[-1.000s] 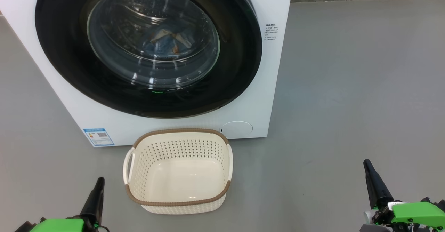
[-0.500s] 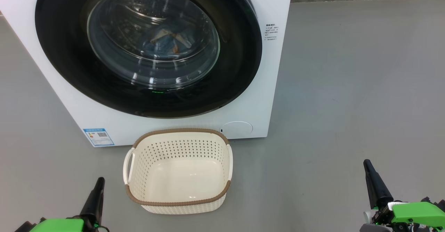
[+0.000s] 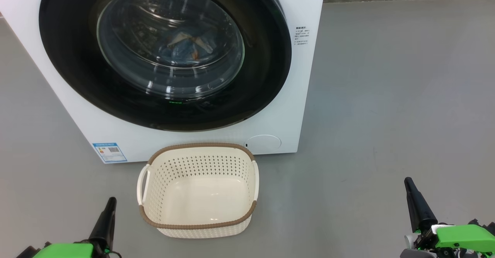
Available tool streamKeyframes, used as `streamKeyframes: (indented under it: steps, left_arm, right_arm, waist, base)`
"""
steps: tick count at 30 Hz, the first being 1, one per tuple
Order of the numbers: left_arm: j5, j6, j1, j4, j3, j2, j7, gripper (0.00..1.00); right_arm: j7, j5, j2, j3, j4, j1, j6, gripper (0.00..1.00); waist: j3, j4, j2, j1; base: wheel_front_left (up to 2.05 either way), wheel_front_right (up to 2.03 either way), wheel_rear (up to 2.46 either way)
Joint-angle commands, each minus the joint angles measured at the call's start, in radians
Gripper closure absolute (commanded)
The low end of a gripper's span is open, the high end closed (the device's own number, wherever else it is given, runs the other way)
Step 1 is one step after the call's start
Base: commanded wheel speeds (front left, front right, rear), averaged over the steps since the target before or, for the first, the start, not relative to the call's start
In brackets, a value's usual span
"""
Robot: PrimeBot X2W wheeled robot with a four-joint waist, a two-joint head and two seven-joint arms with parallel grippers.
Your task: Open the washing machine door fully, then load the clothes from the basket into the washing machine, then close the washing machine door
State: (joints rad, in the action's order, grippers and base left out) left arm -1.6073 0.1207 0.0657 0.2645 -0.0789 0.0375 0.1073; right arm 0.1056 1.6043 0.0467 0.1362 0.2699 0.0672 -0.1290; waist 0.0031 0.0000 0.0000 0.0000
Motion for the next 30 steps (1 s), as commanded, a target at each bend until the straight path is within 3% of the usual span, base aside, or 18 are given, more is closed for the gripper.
streamKeyframes:
  steps: [1, 30]
  left_arm:
    - [-0.001, 0.01, 0.042, -0.019, -0.035, 0.013, 0.006, 1.0]
    - [-0.001, 0.01, 0.042, -0.019, -0.036, 0.013, 0.007, 1.0]
  right_arm:
    - [0.008, 0.004, 0.004, -0.023, -0.025, 0.041, -0.002, 1.0]
    - [0.008, 0.004, 0.004, -0.023, -0.025, 0.041, -0.002, 1.0]
  waist:
    - [0.0, 0.0, 0.0, 0.0]
    - [0.0, 0.0, 0.0, 0.0]
  base:
    - [0.0, 0.0, 0.0]
    - [0.0, 0.0, 0.0]
